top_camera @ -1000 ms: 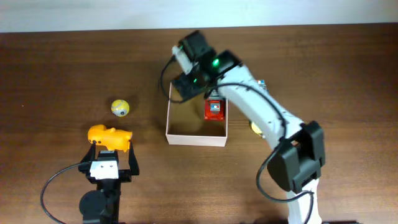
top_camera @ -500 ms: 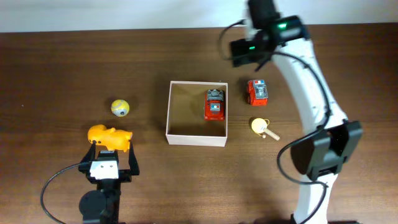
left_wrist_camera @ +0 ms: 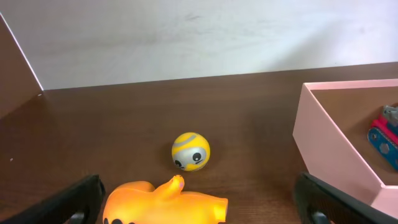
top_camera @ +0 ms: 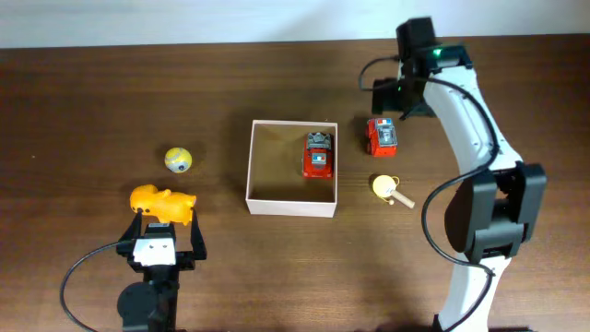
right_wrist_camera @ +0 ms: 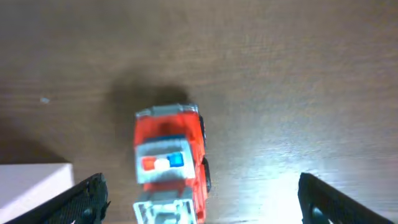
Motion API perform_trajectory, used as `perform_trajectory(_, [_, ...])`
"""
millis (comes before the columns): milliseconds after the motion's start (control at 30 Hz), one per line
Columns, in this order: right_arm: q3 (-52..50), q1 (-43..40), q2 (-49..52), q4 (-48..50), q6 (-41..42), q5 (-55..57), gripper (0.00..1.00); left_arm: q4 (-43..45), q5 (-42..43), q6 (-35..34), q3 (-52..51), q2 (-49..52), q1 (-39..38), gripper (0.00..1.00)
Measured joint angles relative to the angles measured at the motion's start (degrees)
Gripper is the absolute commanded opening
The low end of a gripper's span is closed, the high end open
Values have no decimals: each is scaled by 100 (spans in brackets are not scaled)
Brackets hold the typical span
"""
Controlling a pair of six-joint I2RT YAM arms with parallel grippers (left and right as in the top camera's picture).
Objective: Pack container
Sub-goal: 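Lift the right gripper out of the box and move right, then lower the right gripper onto the second red toy truck and close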
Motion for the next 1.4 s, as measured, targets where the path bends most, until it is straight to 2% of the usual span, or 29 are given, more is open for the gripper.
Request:
perform_trajectory(733, [-901,138,0,691,282,-94,90,-2,0,0,0,0,0,99])
perform_trajectory(867, [-901,269,0,693,293,-103,85,-2,0,0,0,0,0,99])
perform_trajectory(1200, [-1360,391,0,804,291,-120,80,0,0,0,0,0,0,99])
perform_trajectory(1400, [-1410,391,0,848,195,-120,68,-2,0,0,0,0,0,99])
